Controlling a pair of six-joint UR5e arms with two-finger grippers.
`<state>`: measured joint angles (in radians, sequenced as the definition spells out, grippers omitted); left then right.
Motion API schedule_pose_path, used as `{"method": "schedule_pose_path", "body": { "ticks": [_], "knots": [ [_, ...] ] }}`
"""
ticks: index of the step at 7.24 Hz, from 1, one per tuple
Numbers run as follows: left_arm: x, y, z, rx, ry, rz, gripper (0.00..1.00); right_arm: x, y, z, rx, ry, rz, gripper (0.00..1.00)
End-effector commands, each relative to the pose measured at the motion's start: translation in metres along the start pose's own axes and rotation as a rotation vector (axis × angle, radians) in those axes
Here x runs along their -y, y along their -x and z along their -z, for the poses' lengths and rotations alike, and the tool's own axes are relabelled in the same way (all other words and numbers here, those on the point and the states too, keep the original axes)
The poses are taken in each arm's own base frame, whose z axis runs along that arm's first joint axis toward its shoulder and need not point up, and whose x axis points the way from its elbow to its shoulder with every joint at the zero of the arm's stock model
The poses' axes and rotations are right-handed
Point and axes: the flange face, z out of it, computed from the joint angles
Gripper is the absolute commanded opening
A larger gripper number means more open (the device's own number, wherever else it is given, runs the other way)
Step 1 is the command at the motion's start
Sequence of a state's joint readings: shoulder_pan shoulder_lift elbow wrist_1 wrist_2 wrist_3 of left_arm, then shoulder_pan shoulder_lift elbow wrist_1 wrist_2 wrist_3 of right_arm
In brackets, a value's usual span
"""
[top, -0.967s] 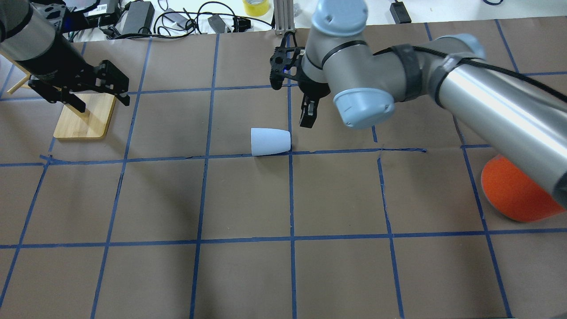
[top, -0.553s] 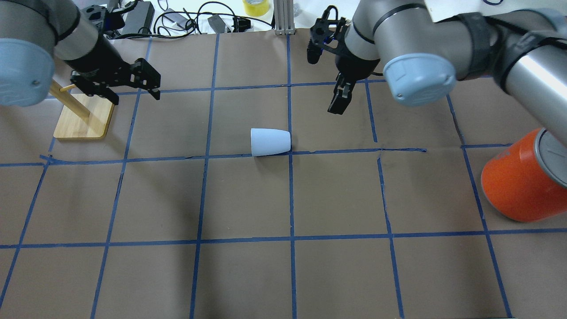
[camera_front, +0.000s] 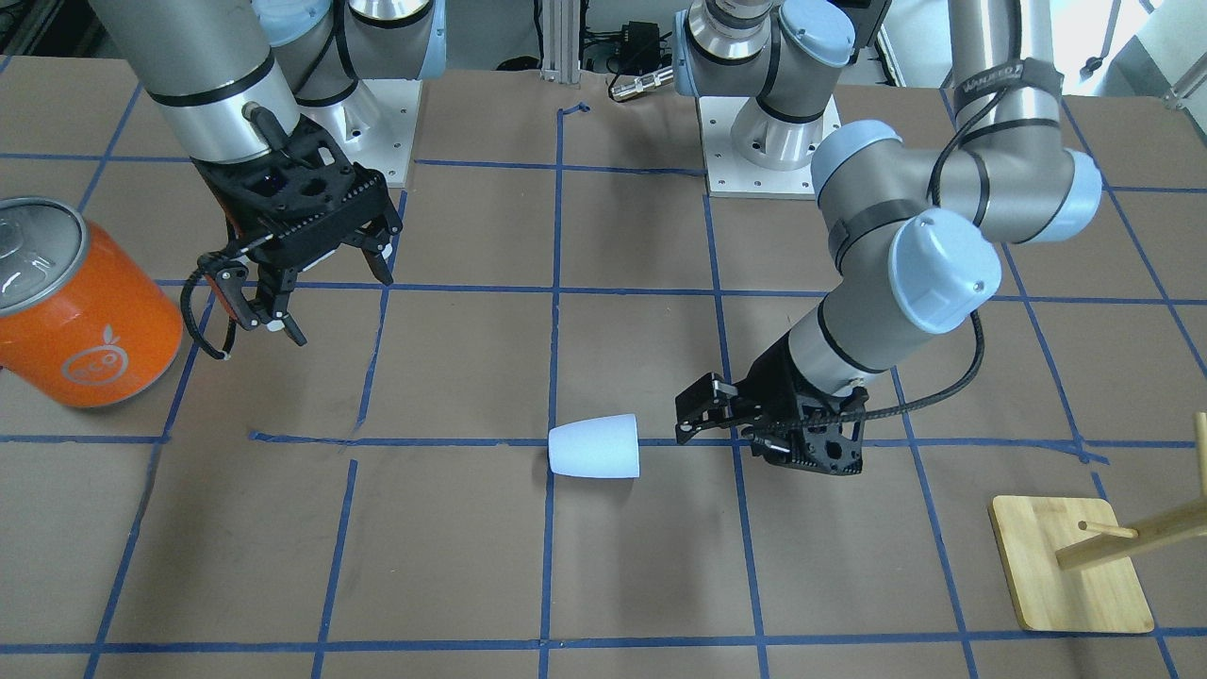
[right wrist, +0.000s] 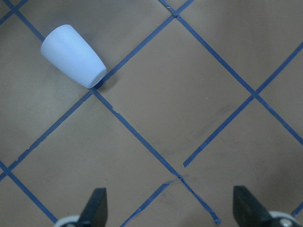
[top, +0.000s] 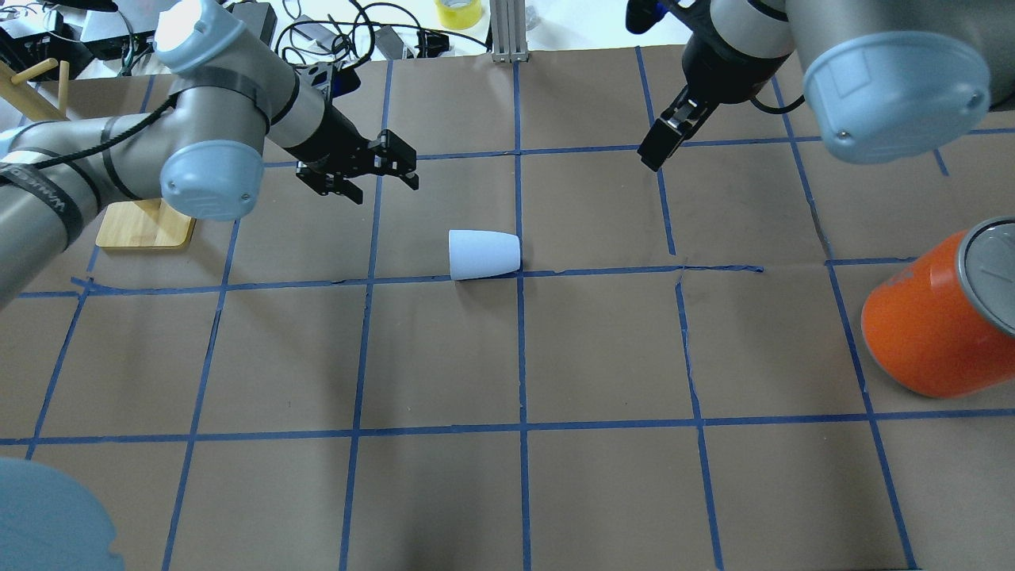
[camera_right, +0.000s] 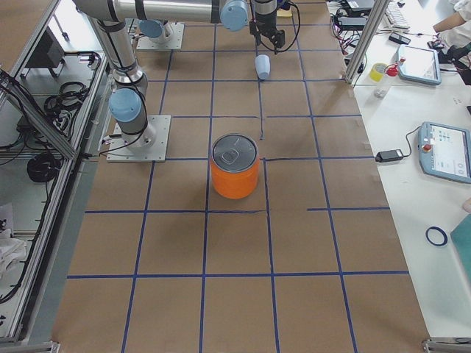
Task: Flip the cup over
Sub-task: 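Raise the right gripper away while the left gripper reaches to the cup's open end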
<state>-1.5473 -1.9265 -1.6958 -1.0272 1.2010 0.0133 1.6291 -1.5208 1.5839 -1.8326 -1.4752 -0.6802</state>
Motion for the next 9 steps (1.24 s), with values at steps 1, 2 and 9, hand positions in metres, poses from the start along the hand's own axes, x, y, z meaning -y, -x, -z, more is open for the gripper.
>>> {"method": "schedule_pose_path", "body": {
  "ticks": [1, 2, 9],
  "knots": [
    [-0.001, -0.02, -0.059, -0.056, 0.048, 0.002, 1.0, -0.016, 0.0, 0.027, -0.067, 0.035, -0.119, 1.0],
    [-0.012, -0.032, -0.077, -0.055, 0.079, -0.015, 1.0, -0.022, -0.003, 0.037, -0.039, 0.089, -0.167, 1.0],
    [-0.022, -0.038, -0.102, -0.096, 0.131, 0.02, 0.29, -0.029, -0.012, 0.055, -0.055, 0.126, -0.585, 1.0]
  ]
}}
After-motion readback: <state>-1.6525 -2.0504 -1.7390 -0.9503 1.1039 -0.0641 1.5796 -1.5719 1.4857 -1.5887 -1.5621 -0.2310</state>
